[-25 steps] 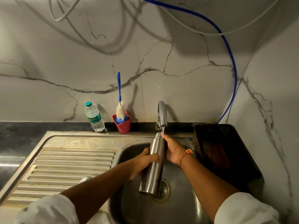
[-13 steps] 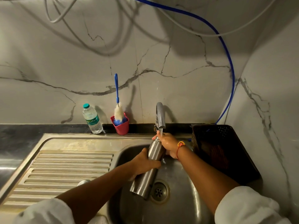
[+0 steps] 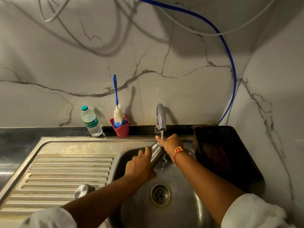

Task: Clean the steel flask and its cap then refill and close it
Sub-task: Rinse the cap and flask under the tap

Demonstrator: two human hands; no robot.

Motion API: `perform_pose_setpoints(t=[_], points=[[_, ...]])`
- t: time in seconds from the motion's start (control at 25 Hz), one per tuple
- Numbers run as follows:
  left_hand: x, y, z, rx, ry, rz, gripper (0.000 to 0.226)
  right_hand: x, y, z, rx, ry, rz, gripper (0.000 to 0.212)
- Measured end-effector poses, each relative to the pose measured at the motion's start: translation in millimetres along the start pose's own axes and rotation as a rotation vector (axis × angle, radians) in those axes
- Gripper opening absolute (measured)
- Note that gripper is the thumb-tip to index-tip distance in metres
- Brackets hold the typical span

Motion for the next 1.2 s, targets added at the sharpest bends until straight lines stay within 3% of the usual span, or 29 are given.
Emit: perform_pose_setpoints(t=[0.08,0.16,0.32,0.44,0.56,0.64,0.76,0.84,0.96,1.08,1.2], points=[[5,2,-3,-0.017,0.172,0.038,0.111,0,-5,0,0.092,-0.015,0.056,0.036],[13,7,-6,0.018,0.189,0.085,0.109,-2,-9,0,0.332,0.167,0.107,0.027],[26,13,-10,0.195,-0.377,0.13,0.098,-15,-6,-7,0.594,0.464,0.129,0.024],[33,10,-15,0.345,-0.857,0.038,0.095,-22,-2,-7,0.737,0.576,0.066,0.034],[36,8,-17,0.446,-1.061,-0.061,0.095,-18,-1,-9,0.7,0.699,0.093,0.038],[32,10,-17,0.367,-0.9,-0.026,0.087,-13,-6,-6,0.572,0.64,0.103,0.04],[19,13,-13,0.094,-0.416,0.079,0.084,-9,-15,9,0.311,0.489,0.135,0.048],[16,11,-11,0.022,-0.478,0.046,0.083,-7,-19,11,0.221,0.479,0.112,0.05],[25,14,-19,0.15,-0.871,-0.03,0.082,-7,-20,1,0.43,0.522,0.066,0.044],[23,10,-28,0.351,-0.822,0.035,0.086,-12,-26,0,0.663,0.653,0.098,0.05],[7,12,-30,0.326,-0.834,0.051,0.062,-10,-28,0,0.522,0.686,0.119,0.049]])
Point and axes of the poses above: each hand's wrist, its own y-axis towards the middle knuckle, its own z-axis out of the palm, x = y × z, the point moved 4 cm from there along y, towards the middle knuckle, and after that the axes turned 11 degrees about z, right-handed, at the moved point
